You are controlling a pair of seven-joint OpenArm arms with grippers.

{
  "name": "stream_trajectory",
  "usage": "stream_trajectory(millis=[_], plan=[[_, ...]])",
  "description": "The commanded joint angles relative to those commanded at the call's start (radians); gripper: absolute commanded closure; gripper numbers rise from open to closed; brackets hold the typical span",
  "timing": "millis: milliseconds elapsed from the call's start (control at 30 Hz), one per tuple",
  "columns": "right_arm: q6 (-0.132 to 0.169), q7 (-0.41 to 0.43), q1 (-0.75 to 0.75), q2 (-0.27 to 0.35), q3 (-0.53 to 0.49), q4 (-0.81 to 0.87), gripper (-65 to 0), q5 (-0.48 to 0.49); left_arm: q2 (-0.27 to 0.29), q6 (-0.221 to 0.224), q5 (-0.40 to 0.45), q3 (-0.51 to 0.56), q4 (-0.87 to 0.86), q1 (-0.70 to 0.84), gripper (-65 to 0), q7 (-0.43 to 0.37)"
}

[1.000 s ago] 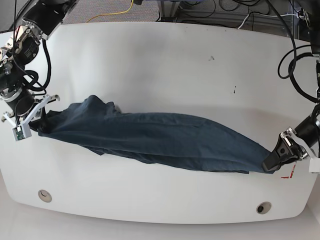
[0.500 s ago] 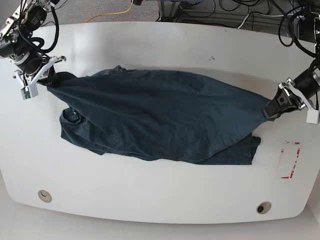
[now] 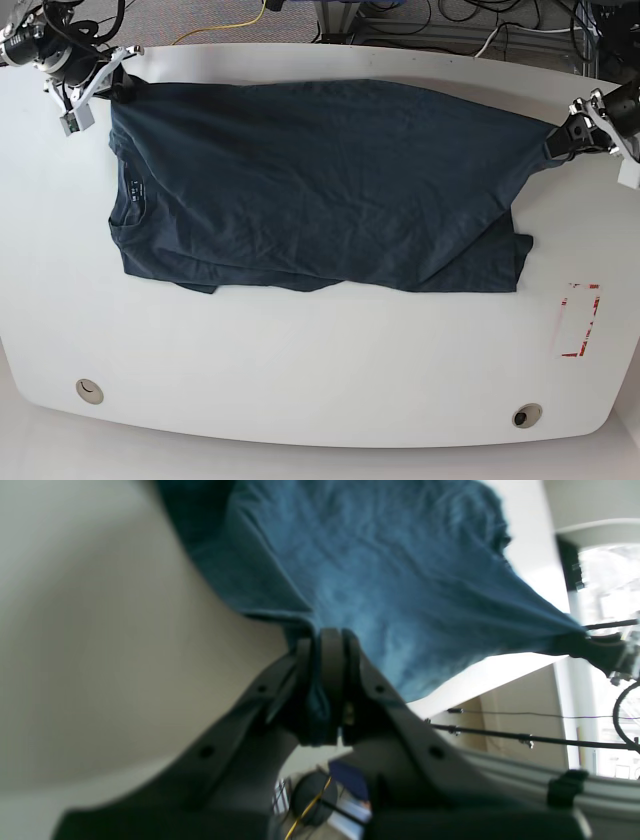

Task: Layout the t-shirt on the table in an organized manner, then fold the t-shirt properly
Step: 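Lay the shirt flat by dragging both grippers apart across the table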

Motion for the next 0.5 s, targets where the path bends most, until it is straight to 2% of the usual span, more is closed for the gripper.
stream_trajectory(millis=[267,500], plan=[[0.0,0.0,-0.008,0.0,-0.025,-0.005,-0.5,-0.005,0.003,0.0,0.075,-0.037,0.0,0.044,0.0,0.002],[0.0,-0.002,-0.015,0.0,-0.068,-0.005,-0.6,-0.005,0.003,0.0,0.077,-0.014,0.0,0.068,0.0,0.002]])
